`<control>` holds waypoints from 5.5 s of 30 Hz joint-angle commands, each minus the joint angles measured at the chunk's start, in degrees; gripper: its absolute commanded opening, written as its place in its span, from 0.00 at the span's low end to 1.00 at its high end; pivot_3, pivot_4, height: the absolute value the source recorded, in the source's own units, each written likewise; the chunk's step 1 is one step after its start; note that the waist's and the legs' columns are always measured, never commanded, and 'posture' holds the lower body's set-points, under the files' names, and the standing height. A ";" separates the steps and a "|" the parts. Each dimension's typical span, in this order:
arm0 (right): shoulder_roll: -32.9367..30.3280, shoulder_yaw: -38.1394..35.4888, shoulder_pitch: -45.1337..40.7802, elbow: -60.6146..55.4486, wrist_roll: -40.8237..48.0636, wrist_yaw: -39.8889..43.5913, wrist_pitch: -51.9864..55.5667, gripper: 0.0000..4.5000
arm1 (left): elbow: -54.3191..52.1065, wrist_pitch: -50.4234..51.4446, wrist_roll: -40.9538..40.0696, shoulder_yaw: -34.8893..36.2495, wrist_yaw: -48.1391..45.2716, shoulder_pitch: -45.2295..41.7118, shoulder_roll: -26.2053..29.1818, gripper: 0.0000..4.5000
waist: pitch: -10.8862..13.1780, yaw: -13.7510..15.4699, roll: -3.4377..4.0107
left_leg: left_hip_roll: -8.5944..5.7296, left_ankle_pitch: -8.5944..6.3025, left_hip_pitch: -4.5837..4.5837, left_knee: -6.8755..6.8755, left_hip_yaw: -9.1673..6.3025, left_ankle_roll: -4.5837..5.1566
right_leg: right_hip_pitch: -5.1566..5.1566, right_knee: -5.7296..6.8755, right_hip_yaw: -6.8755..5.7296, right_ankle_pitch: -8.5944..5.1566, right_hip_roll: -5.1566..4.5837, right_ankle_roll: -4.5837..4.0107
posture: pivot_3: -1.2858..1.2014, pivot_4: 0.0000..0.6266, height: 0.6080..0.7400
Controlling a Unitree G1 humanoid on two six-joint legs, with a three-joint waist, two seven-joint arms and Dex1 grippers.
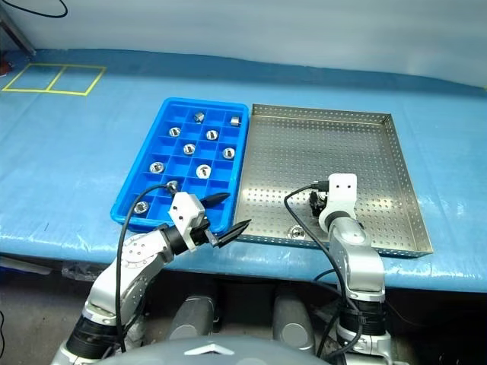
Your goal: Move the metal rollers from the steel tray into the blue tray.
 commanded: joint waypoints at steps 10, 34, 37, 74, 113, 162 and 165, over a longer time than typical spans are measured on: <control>-0.90 6.53 -5.08 -8.37 1.44 2.96 1.91 0.40 | -2.57 -4.25 0.86 5.38 7.75 3.14 -3.14 1.00 | 0.02 -0.09 0.05 | 0.06 0.00 0.02 0.01 0.00 0.00 | -0.04 0.06 0.00 0.01 0.06 0.00 | 0.56 0.24 1.00; 5.72 27.59 -18.14 1.20 1.75 10.11 5.39 0.40 | -10.11 -4.38 0.94 10.76 14.24 12.70 -3.18 1.00 | 0.03 5.29 0.04 | 0.03 -0.01 -0.06 -0.08 -0.15 -0.03 | -0.07 0.00 -0.12 -0.03 0.05 -0.06 | 0.64 0.24 1.00; 5.02 28.77 -18.88 2.43 0.99 10.04 8.87 0.40 | -9.90 -4.51 0.95 10.46 14.24 12.64 -3.30 1.00 | 0.03 5.56 0.04 | 0.02 -0.01 -0.07 -0.09 -0.14 -0.03 | -0.08 -0.01 -0.12 -0.03 0.05 -0.07 | 0.64 0.24 1.00; -10.48 7.44 -7.49 -34.90 3.15 8.63 40.86 1.00 | 0.42 -4.61 -0.30 3.49 4.09 1.41 -2.32 1.00 | 0.03 0.06 0.05 | 0.03 -0.07 -0.14 0.06 -0.09 -0.12 | -0.09 -0.01 -0.17 -0.07 -0.03 -0.10 | 0.51 0.24 1.00; -10.16 12.44 30.09 -38.25 -0.46 6.58 -8.18 1.00 | 82.17 -66.95 31.91 -23.49 -36.14 -67.54 -9.66 1.00 | 0.15 -8.53 -0.17 | -0.08 -0.18 -0.20 0.31 0.05 0.08 | 0.00 -0.08 0.14 0.01 -0.01 0.26 | 0.39 0.24 1.00; -3.12 17.31 29.90 -36.59 -5.09 0.32 -10.53 1.00 | 89.04 -62.81 27.06 -11.28 -43.30 -68.53 -15.13 0.42 | 0.17 -21.85 -0.26 | -0.12 -0.22 0.03 0.25 0.05 0.17 | 0.17 0.08 0.36 0.11 -0.07 0.83 | 0.37 0.24 1.00; -3.46 17.46 27.16 -35.36 -4.60 1.48 -9.62 1.00 | 83.58 -55.52 22.29 -4.35 -35.37 -64.55 -13.51 0.42 | 0.16 -20.34 -0.24 | -0.13 -0.22 0.02 0.29 0.04 0.18 | 0.17 0.08 0.36 0.16 -0.07 0.91 | 0.41 0.24 1.00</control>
